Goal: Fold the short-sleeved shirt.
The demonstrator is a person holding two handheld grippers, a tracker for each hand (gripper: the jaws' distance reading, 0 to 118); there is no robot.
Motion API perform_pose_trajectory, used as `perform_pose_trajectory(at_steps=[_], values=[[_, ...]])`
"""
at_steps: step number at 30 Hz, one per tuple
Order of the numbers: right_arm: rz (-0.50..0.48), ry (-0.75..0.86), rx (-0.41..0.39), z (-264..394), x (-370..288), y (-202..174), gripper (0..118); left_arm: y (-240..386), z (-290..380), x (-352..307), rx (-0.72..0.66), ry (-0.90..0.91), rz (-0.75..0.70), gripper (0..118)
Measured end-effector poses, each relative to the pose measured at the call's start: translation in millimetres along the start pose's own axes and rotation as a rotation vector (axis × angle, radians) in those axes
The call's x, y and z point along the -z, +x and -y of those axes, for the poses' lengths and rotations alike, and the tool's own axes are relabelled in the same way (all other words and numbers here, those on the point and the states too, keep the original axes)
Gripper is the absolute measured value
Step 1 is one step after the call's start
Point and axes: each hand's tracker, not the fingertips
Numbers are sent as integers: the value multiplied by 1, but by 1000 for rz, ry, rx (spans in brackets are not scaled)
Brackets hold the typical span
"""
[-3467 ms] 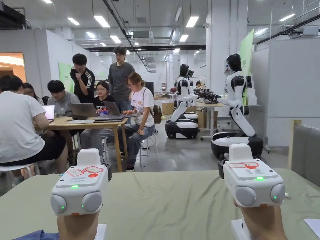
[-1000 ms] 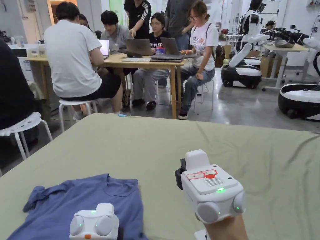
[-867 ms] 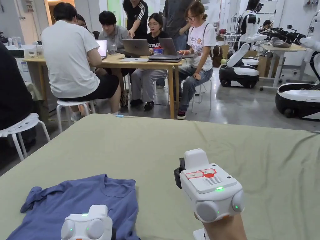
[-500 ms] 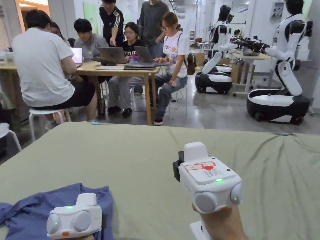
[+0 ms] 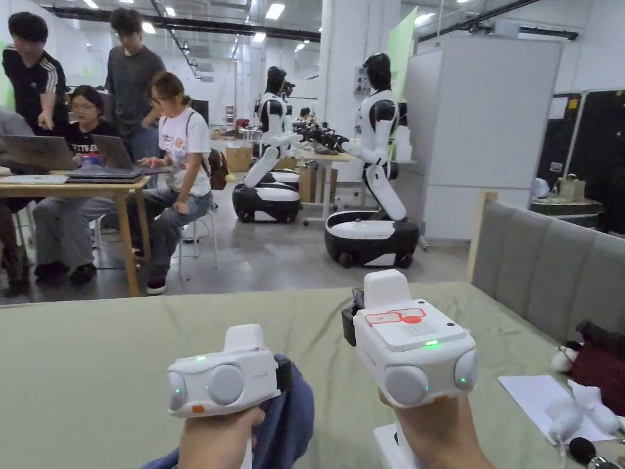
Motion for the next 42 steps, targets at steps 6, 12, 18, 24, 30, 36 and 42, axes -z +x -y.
perform_pose_trajectory(at_steps=[6,12,18,24,30,36,42], values=[[139,-22,13,13,-30,91,0,107,33,72,188,-165,86,0],[204,-79,38,55,-36,145,0,126,133,152,203,-422,5,0],[204,-123,43,82,-23,162,0,126,160,173,175,-453,-3,0],[173,-138,60,96,-16,158,0,121,129,145,216,-345,37,113],[135,-130,80,81,-21,119,0,76,80,52,265,-185,22,104],[59,-117,128,66,-18,72,0,-40,34,-73,194,-16,-226,104],[-10,-104,115,53,-9,29,0,-160,34,-161,111,-66,-585,79]])
